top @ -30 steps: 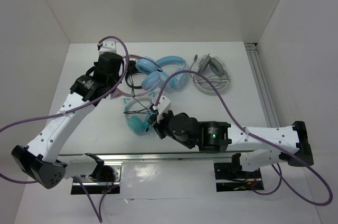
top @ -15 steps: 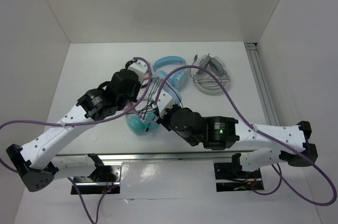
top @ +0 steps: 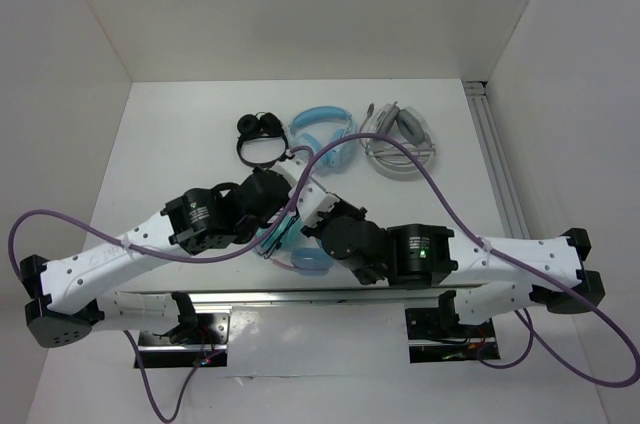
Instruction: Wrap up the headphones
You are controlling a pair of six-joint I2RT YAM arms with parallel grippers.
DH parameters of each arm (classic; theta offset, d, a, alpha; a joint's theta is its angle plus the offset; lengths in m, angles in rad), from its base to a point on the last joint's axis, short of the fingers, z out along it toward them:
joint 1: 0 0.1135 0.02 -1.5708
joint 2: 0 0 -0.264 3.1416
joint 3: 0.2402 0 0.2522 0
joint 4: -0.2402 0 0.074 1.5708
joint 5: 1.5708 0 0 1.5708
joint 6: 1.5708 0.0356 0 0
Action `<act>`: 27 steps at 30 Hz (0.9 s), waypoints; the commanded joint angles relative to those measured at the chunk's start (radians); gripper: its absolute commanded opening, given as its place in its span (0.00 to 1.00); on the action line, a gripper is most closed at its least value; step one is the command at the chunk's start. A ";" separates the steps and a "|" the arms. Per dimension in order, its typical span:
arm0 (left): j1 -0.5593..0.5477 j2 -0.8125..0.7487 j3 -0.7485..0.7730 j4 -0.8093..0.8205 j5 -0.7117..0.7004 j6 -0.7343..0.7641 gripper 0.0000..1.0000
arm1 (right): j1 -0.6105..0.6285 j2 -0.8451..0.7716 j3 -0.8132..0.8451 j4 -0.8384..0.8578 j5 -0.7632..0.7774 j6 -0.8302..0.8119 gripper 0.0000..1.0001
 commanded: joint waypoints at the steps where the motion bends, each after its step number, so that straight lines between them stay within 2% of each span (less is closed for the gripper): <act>1: -0.043 -0.001 0.071 -0.048 -0.033 0.002 0.00 | 0.003 -0.002 -0.038 -0.017 0.141 -0.094 0.00; 6: -0.043 -0.049 0.084 -0.068 0.098 0.011 0.00 | 0.003 -0.071 -0.101 0.091 0.173 -0.157 0.01; 12: -0.043 -0.086 0.104 -0.068 0.261 0.054 0.00 | 0.003 -0.122 -0.167 0.215 0.193 -0.225 0.09; 21: -0.043 -0.116 0.162 -0.090 0.324 0.081 0.00 | 0.003 -0.192 -0.196 0.193 0.215 -0.236 0.10; 25: -0.043 -0.116 0.196 -0.099 0.349 0.091 0.00 | 0.003 -0.234 -0.196 0.183 0.215 -0.236 0.16; 27: -0.043 -0.116 0.208 -0.110 0.349 0.091 0.00 | 0.003 -0.249 -0.217 0.183 0.225 -0.246 0.24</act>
